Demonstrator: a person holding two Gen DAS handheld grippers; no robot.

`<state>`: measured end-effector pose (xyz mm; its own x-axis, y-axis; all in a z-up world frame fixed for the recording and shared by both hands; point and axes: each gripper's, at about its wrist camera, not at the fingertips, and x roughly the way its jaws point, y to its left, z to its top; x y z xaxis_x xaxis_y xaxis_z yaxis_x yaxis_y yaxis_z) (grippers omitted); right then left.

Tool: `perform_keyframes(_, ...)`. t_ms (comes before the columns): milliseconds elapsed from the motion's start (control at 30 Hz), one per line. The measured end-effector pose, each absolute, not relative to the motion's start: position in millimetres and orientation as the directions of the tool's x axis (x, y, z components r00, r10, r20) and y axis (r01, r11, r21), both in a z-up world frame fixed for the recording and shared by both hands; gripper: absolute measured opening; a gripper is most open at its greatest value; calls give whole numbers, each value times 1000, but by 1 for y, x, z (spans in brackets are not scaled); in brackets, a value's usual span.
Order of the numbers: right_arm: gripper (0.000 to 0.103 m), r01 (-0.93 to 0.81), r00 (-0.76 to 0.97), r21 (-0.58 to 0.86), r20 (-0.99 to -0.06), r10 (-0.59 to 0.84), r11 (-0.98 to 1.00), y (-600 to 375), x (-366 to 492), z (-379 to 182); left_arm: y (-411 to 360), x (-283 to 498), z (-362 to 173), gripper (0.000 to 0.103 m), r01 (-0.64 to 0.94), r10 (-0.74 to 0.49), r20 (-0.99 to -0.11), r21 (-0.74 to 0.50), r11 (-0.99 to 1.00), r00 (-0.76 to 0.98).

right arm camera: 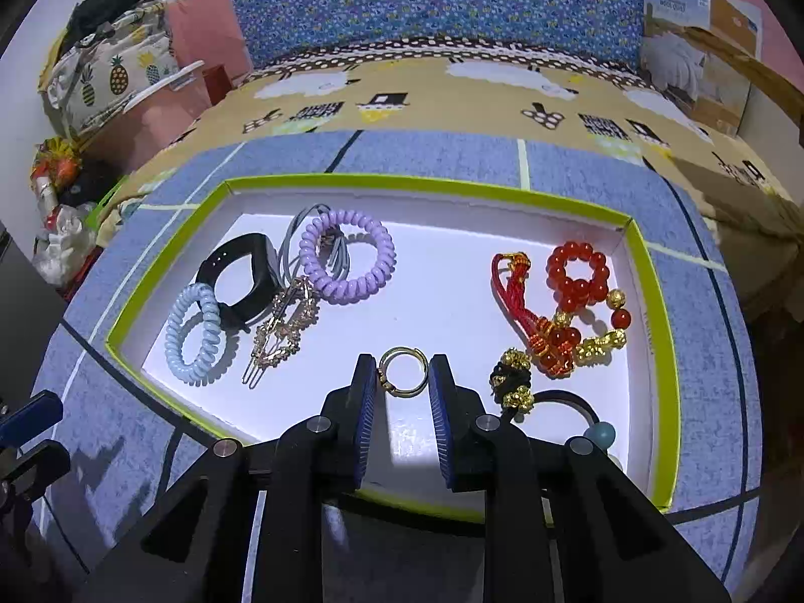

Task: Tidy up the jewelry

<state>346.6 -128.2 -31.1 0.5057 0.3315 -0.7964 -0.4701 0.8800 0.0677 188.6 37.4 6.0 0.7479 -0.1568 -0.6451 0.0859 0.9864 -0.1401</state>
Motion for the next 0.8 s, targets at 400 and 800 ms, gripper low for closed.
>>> perform_keyframes(400,36,-444,618,57,-703,351,894,-155,280,5,36,168,17,33,50,-119,-631,-127,991,767)
perform_keyframes(800,36,-418,704,53,-612,360,907,-189,169,30,10,117,24,33,27,-68,-610,-75,997,789)
